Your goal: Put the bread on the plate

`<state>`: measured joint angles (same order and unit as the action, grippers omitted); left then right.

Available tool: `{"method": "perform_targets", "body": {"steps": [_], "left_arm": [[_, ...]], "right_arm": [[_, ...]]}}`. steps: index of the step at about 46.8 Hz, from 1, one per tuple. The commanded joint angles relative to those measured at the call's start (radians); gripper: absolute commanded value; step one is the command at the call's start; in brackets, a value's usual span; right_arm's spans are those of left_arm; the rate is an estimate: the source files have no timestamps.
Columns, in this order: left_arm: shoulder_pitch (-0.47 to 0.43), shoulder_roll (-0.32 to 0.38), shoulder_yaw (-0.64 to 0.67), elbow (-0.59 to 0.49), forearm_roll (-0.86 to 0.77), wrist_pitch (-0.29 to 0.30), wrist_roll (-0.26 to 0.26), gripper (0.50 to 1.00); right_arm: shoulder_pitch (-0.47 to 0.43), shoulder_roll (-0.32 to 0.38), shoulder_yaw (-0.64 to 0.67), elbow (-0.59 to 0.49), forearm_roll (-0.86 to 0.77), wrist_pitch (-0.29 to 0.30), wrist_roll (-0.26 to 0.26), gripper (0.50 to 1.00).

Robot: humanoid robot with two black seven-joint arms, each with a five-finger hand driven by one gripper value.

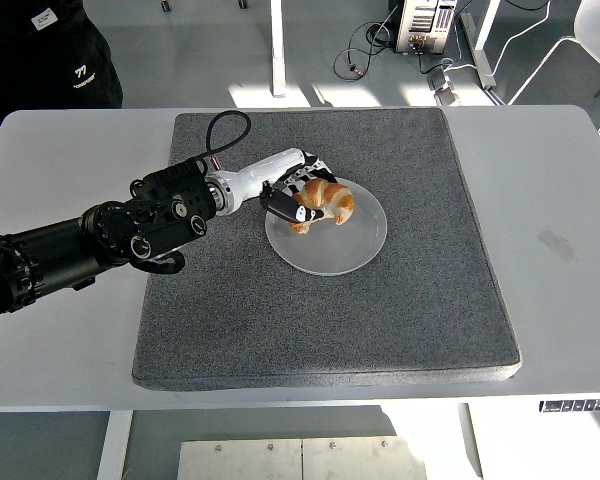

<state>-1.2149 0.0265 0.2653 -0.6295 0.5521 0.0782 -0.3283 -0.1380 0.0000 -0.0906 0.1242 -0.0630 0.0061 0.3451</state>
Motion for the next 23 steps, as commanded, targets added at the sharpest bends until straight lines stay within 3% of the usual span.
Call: {"method": "perform_targets", "body": {"steps": [1, 23], "left_arm": [[0.005, 0.0, 0.0, 0.001, 0.005, 0.0, 0.002, 0.5], [0.009, -0.002, 0.025, 0.005, 0.006, 0.015, 0.005, 0.51]], "right_arm": [[0.0, 0.0, 0.0, 0.0, 0.0, 0.0, 0.0, 1.0], [0.0, 0.0, 0.0, 0.0, 0.0, 0.0, 0.0, 1.0]]}}
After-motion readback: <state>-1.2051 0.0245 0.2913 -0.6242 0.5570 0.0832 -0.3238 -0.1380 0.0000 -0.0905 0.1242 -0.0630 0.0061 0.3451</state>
